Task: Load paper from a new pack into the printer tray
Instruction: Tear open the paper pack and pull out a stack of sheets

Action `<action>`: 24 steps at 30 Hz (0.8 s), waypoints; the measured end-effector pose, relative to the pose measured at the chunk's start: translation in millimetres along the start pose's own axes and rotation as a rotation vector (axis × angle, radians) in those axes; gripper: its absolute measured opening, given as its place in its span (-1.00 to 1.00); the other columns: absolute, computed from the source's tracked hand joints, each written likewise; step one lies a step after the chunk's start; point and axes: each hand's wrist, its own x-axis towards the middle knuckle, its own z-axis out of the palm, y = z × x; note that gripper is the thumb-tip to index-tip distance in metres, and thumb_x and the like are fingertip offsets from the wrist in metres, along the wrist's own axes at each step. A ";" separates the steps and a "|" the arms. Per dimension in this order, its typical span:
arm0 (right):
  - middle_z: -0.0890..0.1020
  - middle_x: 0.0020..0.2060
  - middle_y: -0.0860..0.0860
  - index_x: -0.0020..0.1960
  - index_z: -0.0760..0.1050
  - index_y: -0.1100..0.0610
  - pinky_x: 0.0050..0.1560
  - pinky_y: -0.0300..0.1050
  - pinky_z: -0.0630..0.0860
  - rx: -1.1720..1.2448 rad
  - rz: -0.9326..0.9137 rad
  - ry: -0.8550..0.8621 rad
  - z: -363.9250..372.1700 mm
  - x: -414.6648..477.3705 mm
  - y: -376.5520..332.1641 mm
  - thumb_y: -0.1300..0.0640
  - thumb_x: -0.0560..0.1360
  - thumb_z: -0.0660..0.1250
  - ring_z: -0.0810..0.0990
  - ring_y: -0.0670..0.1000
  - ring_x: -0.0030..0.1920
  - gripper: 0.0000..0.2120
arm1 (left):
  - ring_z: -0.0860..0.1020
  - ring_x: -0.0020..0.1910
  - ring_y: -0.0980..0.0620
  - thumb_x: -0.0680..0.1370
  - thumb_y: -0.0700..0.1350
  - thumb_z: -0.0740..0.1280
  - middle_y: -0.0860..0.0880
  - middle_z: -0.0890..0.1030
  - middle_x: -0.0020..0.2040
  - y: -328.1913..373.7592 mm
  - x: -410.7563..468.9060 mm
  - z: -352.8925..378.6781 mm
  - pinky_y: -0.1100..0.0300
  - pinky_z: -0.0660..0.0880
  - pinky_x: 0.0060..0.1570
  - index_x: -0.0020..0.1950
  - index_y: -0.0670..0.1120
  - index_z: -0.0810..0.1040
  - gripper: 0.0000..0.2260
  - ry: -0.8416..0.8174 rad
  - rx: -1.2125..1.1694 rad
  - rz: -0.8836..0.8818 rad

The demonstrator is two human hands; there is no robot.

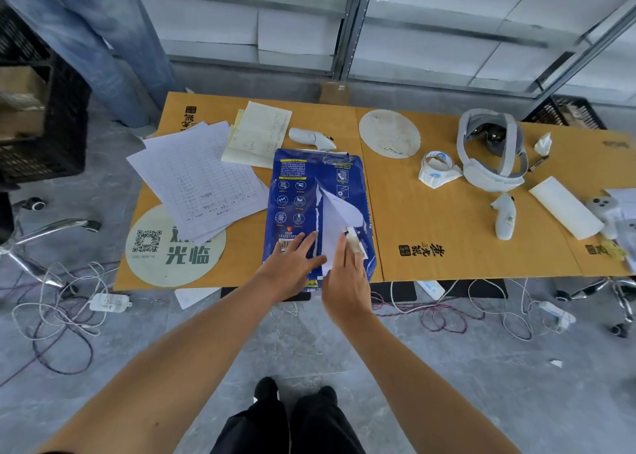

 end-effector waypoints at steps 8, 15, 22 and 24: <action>0.23 0.50 0.15 0.57 -0.07 0.13 0.32 0.09 0.41 0.280 0.111 -0.157 0.2 28.4 -4.1 0.17 0.63 0.07 0.34 0.18 0.40 -0.43 | 0.49 0.13 -0.03 0.43 0.34 0.15 -0.03 0.42 0.24 -10.6 -7.0 -37.3 0.07 0.61 -0.23 0.19 -0.06 0.39 -0.45 0.289 -0.001 -0.211; 0.01 0.56 0.07 0.57 -0.07 0.14 0.48 0.14 0.13 0.194 0.285 -0.214 -8.3 55.9 6.5 0.09 0.62 0.08 0.05 0.19 0.53 -0.41 | 0.19 0.46 -0.18 0.46 -0.22 0.36 -0.19 0.21 0.48 -43.7 -9.3 -54.0 -0.03 0.17 0.46 0.35 -0.22 0.33 -0.52 0.194 0.217 -0.377; 0.14 0.40 0.17 0.38 0.21 0.24 0.36 0.06 0.37 -0.002 0.227 -0.309 -9.7 63.4 31.9 0.25 0.48 0.22 0.18 0.21 0.40 -0.52 | 0.51 0.18 -0.06 0.30 -0.31 0.50 -0.04 0.51 0.20 -23.6 3.3 -33.3 0.08 0.55 0.09 0.18 -0.08 0.49 -0.52 -0.013 0.269 -0.043; 0.17 0.38 0.16 0.39 0.22 0.23 0.29 0.05 0.42 -0.059 0.125 -0.311 -11.5 63.2 37.5 0.13 0.53 0.26 0.27 0.23 0.37 -0.51 | 0.54 0.11 -0.10 0.37 -0.36 0.38 -0.05 0.50 0.17 -18.6 4.9 -23.3 -0.02 0.55 0.04 0.23 -0.10 0.44 -0.55 -0.111 0.204 -0.023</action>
